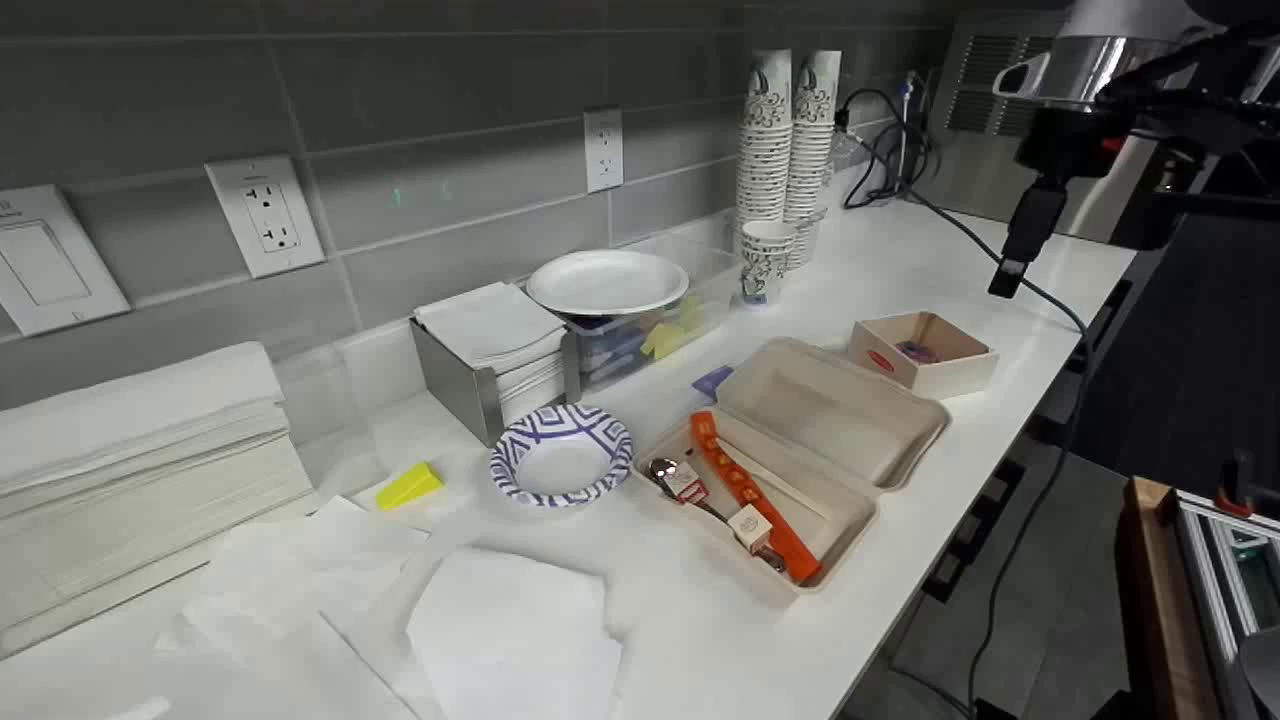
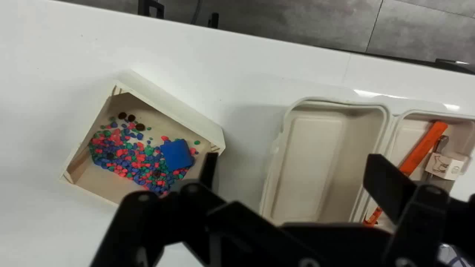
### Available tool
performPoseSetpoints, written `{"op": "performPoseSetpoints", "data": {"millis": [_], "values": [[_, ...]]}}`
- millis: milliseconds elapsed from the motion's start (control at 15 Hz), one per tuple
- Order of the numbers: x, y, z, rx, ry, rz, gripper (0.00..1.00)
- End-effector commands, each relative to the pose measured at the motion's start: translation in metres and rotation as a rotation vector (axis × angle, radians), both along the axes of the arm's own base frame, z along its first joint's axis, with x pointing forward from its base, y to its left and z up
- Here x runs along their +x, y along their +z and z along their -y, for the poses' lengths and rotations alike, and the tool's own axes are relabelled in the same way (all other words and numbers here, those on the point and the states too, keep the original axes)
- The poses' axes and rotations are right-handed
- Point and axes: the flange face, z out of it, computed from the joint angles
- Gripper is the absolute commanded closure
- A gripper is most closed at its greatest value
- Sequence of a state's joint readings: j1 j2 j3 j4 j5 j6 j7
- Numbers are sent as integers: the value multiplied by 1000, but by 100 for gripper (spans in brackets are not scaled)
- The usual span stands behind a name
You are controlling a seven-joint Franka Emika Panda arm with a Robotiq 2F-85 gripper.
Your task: Put the wooden stirrers on the left side of the food pack.
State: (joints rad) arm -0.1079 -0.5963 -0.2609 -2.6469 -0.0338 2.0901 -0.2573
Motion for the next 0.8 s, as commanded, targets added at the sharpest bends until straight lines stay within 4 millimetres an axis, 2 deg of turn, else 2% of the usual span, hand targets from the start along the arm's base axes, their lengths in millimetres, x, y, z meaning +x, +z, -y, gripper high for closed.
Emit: {"op": "performPoseSetpoints", "data": {"millis": [0, 533, 733], "values": [[0, 0, 0, 0, 0, -1, 0], [0, 0, 0, 0, 0, -1, 0], [22, -10, -2, 14, 190, 45, 0]]}}
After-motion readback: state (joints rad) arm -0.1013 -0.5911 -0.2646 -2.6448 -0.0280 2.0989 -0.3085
